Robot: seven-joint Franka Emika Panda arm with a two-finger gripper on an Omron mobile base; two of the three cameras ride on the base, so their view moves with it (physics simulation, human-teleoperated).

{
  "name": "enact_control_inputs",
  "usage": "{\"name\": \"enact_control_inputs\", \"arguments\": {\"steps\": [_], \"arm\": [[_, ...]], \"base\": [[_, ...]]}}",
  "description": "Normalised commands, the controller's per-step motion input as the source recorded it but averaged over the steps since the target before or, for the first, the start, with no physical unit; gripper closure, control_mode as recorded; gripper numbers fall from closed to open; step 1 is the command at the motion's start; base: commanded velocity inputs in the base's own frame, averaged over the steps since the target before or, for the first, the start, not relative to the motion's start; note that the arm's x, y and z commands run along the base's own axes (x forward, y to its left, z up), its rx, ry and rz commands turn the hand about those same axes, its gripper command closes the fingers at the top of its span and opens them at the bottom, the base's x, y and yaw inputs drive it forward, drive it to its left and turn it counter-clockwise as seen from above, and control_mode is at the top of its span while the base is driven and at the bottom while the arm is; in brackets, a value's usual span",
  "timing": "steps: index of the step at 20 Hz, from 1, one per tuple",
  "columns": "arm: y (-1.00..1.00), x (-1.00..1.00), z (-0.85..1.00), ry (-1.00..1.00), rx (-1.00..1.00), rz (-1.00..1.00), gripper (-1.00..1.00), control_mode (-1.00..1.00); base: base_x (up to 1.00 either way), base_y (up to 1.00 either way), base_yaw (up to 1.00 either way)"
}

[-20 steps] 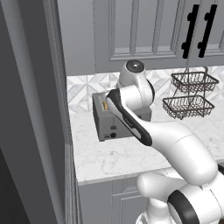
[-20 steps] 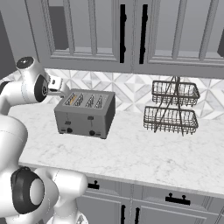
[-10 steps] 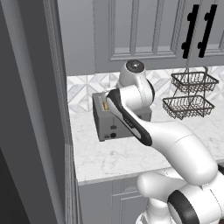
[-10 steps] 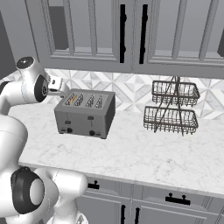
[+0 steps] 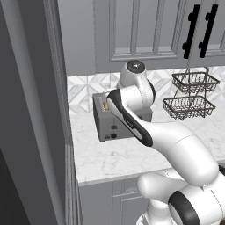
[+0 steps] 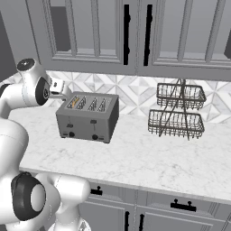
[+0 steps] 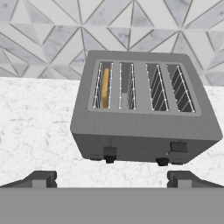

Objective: Start the toaster. Once the lever pops up, take the bread to the plate on the dining counter.

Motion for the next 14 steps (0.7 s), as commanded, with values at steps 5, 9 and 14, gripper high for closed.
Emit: {"name": "enact_control_inputs", "arguments": {"steps": [5, 9, 14], "arm": [[0.00, 0.00, 0.00, 0.00, 0.00, 0.00, -1.00, -1.00], [0.00, 0.00, 0.00, 0.00, 0.00, 0.00, -1.00, -1.00], [0.00, 0.00, 0.00, 0.00, 0.00, 0.00, -1.00, -1.00]], "base": [[0.00, 0.00, 0.00], [0.00, 0.00, 0.00], [0.00, 0.00, 0.00]]}}
